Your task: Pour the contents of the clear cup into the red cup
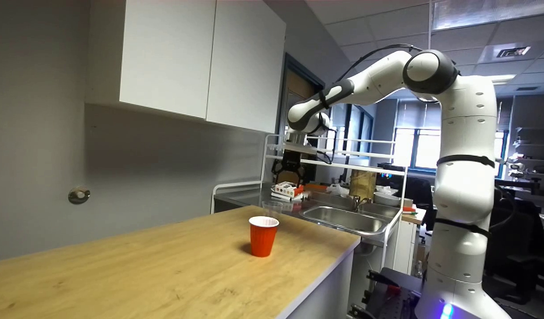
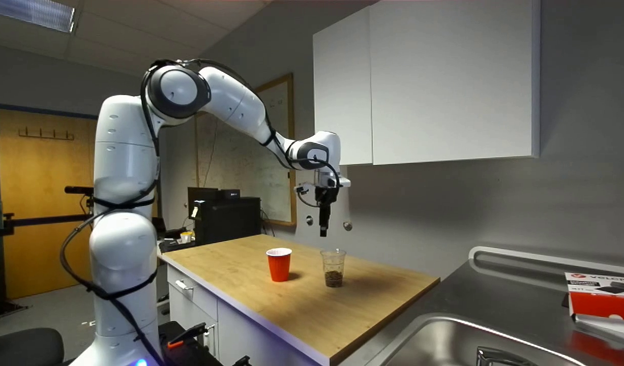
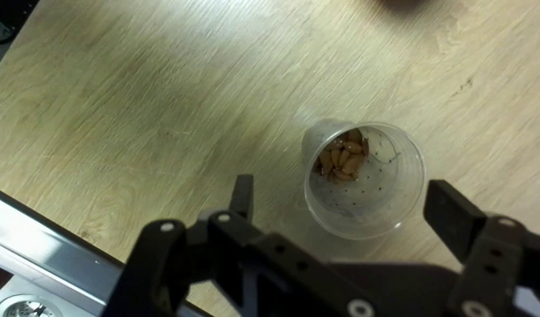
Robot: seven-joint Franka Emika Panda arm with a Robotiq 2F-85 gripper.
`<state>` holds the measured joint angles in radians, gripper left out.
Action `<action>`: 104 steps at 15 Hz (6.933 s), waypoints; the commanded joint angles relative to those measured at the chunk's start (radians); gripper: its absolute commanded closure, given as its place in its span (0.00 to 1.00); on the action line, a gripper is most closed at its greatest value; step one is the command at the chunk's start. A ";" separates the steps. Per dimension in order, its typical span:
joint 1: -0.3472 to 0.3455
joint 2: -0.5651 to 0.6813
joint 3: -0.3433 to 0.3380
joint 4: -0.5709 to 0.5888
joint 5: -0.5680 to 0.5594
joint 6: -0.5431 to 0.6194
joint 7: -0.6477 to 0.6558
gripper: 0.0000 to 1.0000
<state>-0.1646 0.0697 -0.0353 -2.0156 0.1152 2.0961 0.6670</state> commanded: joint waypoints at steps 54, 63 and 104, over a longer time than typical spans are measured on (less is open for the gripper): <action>0.310 -0.113 0.271 -0.070 -0.503 -0.438 0.588 0.96; 0.386 0.043 0.264 0.002 -0.820 -0.479 0.868 0.96; 0.588 0.214 0.338 0.044 -1.297 -1.011 1.328 0.96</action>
<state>0.4240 0.2844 0.2905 -1.9713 -1.1553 1.1157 1.9713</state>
